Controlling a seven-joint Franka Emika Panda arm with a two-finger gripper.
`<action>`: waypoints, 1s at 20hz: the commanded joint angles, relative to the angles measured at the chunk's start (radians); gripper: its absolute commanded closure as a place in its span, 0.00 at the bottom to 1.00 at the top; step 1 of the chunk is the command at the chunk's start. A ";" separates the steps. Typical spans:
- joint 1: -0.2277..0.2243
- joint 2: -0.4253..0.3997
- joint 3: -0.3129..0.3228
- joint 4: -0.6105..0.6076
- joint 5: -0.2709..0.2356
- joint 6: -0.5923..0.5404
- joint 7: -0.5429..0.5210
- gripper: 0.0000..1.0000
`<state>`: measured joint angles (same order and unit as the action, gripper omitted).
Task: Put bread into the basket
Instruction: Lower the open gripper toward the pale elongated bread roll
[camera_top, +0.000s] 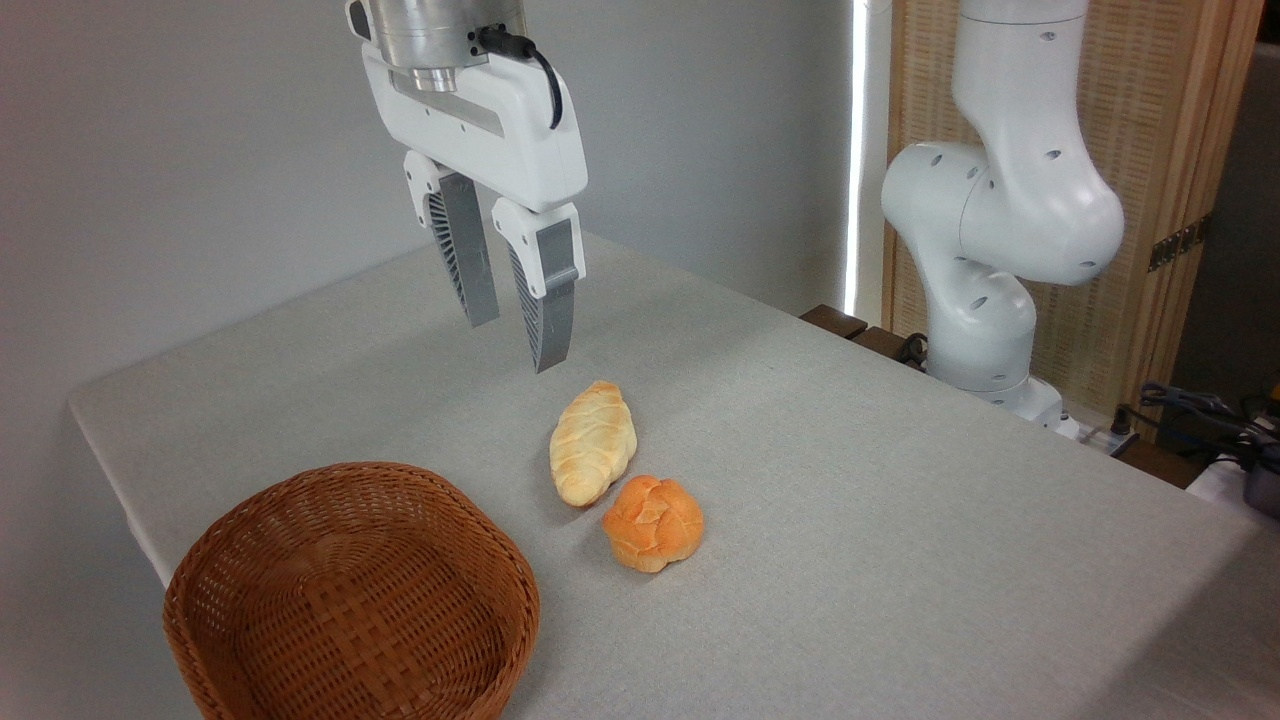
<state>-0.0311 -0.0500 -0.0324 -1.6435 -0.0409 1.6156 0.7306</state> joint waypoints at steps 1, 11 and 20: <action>0.000 -0.019 0.006 -0.022 -0.019 0.004 0.000 0.00; 0.000 -0.019 0.002 -0.041 -0.019 0.006 0.000 0.00; -0.007 -0.094 -0.057 -0.286 -0.027 0.105 -0.017 0.00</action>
<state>-0.0370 -0.0552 -0.0802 -1.7698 -0.0434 1.6319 0.7306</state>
